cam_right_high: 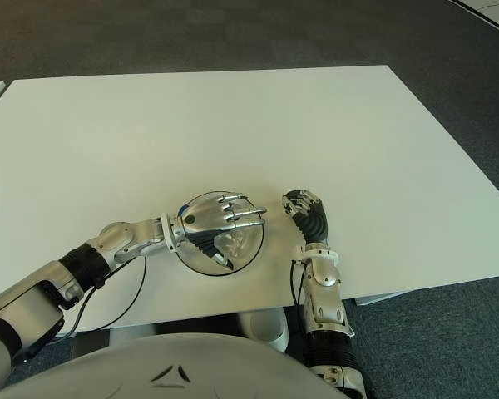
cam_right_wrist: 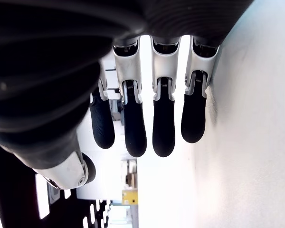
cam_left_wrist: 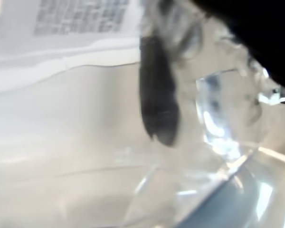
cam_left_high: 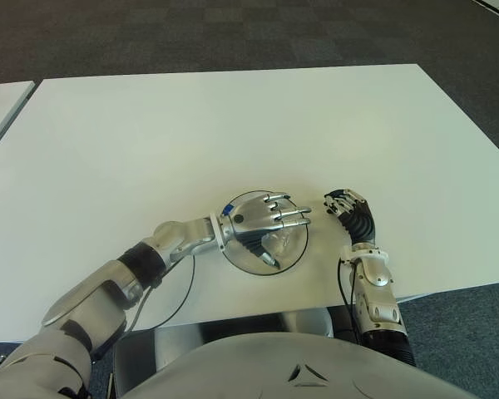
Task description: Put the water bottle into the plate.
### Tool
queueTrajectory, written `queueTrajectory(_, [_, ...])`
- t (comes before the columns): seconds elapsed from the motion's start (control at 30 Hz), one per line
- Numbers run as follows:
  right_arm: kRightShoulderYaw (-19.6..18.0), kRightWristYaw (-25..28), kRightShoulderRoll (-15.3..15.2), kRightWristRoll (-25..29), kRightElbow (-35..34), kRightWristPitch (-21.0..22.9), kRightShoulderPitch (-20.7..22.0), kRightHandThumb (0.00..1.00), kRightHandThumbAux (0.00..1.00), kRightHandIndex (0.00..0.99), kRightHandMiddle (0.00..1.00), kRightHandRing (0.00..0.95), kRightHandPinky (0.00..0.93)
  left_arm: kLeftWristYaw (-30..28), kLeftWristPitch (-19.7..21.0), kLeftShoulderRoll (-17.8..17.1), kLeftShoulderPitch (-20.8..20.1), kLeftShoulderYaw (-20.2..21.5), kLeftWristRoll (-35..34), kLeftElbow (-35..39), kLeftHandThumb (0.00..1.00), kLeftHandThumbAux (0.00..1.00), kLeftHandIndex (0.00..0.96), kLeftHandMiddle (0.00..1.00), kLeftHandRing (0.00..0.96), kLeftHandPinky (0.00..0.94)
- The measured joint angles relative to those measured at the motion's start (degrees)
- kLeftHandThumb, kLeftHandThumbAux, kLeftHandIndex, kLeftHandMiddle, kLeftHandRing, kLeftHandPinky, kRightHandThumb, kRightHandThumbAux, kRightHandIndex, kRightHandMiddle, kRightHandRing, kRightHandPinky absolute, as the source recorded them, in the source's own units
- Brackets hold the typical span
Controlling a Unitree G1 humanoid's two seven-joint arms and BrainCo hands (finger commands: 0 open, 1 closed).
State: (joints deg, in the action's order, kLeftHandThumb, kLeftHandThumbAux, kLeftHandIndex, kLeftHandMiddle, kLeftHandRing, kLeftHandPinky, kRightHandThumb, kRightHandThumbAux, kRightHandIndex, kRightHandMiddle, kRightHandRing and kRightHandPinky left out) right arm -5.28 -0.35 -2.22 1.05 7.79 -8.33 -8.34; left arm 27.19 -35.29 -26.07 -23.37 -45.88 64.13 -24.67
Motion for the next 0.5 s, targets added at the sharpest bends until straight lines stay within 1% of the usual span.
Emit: queueTrajectory(0.5, [0.0,0.0,0.0,0.0,-0.1,0.0,0.0,0.703,0.735,0.42,0.46,0.467,0.483,0.7,0.2,-0.7,0.1,0.5,0.0,0.6,0.151,0.346,0.0,0.0,0.0,0.0])
